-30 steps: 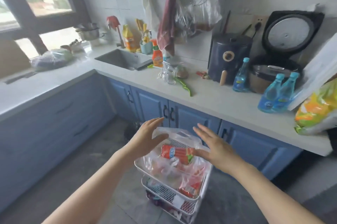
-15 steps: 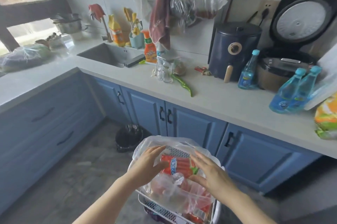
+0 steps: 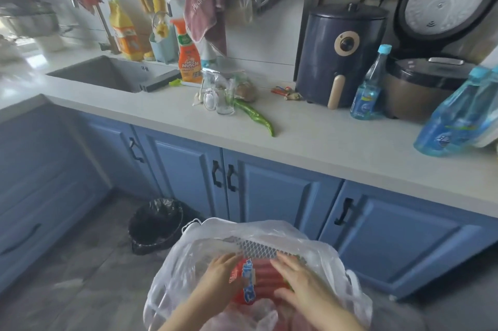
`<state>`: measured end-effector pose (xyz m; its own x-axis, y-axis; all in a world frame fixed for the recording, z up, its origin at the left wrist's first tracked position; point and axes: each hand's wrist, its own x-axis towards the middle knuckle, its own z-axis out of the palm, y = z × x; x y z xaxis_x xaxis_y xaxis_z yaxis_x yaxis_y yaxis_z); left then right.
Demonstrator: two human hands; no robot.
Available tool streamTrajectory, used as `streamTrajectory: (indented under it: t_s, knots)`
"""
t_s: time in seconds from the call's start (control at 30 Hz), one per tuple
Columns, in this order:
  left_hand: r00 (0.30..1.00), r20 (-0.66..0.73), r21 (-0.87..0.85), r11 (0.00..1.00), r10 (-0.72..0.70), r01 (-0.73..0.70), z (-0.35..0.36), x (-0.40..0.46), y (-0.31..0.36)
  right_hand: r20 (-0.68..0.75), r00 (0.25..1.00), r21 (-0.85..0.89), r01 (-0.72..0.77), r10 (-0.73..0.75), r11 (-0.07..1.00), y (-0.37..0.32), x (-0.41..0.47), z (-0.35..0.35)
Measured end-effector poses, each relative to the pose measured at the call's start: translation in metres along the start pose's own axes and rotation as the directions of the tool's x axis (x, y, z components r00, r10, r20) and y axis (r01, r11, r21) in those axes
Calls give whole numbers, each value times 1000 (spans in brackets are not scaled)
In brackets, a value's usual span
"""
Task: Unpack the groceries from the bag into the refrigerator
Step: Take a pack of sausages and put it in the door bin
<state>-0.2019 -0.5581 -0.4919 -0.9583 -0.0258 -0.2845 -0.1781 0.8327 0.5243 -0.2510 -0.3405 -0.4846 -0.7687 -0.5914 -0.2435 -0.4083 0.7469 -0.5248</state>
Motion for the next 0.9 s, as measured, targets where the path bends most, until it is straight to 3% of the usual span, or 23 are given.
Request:
streamTrajectory:
  t_s: [0.13,0.37,0.57,0.9]
  knots:
    - [999,6,86,996,35,-36,27,23,-21,3,1000,-121,-5,5,993,18,17,17]
    - [995,75,200,977,64,-78,40,39,-31,97,995,-155,-8,24,988,29,22,28]
    - [997,36,306,949,69,-77,43,35,-17,20,997,-141,-75,79,987,34,29,39]
    - [991,-95,328,943,89,-54,34,24,-11,-127,992,-81,-24,14,996,23,26,35]
